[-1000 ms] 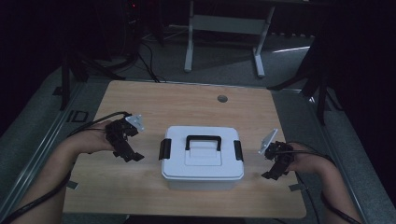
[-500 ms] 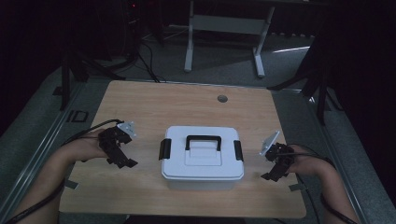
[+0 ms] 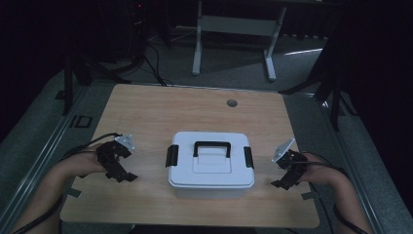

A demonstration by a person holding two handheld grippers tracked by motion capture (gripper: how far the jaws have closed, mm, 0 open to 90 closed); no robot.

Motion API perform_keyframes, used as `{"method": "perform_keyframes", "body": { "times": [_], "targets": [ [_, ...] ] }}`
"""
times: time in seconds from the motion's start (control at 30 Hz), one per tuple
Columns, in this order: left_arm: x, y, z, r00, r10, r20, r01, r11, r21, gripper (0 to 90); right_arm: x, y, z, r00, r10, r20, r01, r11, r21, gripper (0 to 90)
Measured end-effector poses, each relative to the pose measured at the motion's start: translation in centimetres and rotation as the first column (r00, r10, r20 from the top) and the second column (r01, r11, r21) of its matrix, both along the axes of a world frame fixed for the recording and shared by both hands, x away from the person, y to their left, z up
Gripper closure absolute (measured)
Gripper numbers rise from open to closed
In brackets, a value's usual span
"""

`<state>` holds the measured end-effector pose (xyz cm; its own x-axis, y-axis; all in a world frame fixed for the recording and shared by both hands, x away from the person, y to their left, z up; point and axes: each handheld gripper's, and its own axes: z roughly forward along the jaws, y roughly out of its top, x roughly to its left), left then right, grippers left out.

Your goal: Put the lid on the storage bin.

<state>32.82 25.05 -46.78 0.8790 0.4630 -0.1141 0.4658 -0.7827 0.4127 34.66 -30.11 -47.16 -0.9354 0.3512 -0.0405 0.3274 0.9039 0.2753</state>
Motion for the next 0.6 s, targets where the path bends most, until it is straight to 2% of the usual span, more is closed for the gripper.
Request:
{"method": "perform_keyframes", "body": {
  "times": [0.1,0.3,0.6],
  "targets": [
    [-0.2,0.5,-0.8,0.9998,0.017,-0.007,-0.017,0.9998,-0.015,2.7,-0.1,-0.2,-0.2,0.9999,-0.013,0.000,0.013,1.000,0.015,13.3],
    [-0.7,1.2,-2.5,0.9990,0.030,-0.034,-0.030,0.9995,-0.006,2.7,0.0,-0.4,-0.8,0.9999,-0.016,-0.003,0.016,1.000,0.019,13.3],
    [-0.9,1.4,-3.5,0.9984,0.030,-0.048,-0.030,0.9995,-0.003,2.8,0.0,-0.3,-1.1,0.9999,-0.016,-0.001,0.016,1.000,0.022,13.3]
  ]
}}
